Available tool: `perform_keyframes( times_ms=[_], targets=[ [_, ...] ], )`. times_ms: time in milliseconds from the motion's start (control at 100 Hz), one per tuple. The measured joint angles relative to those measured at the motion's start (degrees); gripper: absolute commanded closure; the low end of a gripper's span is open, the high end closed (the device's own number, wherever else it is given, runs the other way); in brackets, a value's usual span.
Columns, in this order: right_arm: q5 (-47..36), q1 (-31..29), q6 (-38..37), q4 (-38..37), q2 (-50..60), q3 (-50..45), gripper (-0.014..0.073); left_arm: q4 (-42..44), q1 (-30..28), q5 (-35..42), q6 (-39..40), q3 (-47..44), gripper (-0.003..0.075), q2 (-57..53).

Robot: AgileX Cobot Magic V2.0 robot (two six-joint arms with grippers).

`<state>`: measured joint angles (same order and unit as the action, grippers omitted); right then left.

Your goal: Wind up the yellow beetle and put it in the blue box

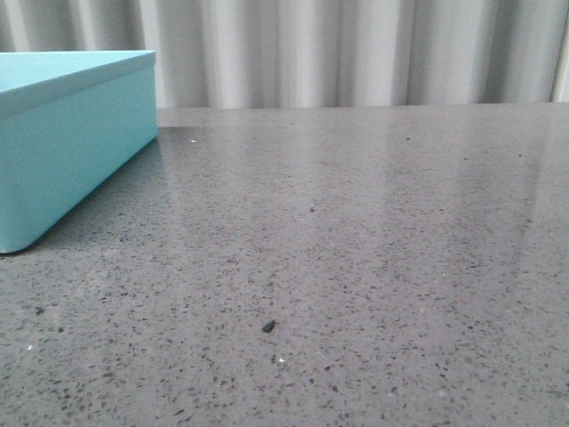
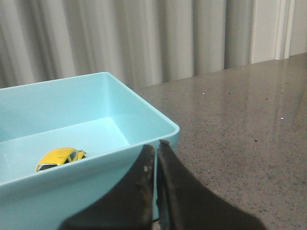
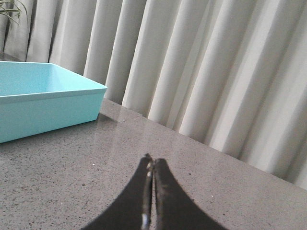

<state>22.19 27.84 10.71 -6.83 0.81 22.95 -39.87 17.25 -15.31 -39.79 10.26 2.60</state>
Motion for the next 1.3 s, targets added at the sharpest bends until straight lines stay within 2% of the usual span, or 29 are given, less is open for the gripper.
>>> perform_keyframes(
  times_ms=[420,530,730,840,970,1110,1300],
  targets=[
    [0.0,0.0,0.1,0.7,0.0,0.0,0.0635,-0.7,0.0,1.4,0.0,-1.8,0.0741,0.0],
    [0.0,0.0,0.1,2.1,0.0,0.0,0.0635,10.2,0.0,6.2,0.0,-4.4,0.0741,-0.1],
    [0.4,0.0,0.1,2.6,0.0,0.0,0.0635,24.1,0.0,23.6,0.0,-9.6,0.0741,-0.1],
    [0.5,0.0,0.1,2.7,0.0,0.0,0.0635,29.6,0.0,26.8,0.0,-10.2,0.0741,-0.1],
    [0.5,0.0,0.1,2.8,0.0,0.0,0.0635,31.0,-0.9,25.7,0.0,-10.2,0.0741,-0.1],
    [0.5,0.0,0.1,2.8,0.0,0.0,0.0635,30.0,-6.1,24.5,0.0,-10.2,0.0741,-0.1],
    [0.6,0.0,0.1,2.8,0.0,0.0,0.0635,21.6,-13.9,13.8,0.0,-10.2,0.0741,-0.1]
  ],
)
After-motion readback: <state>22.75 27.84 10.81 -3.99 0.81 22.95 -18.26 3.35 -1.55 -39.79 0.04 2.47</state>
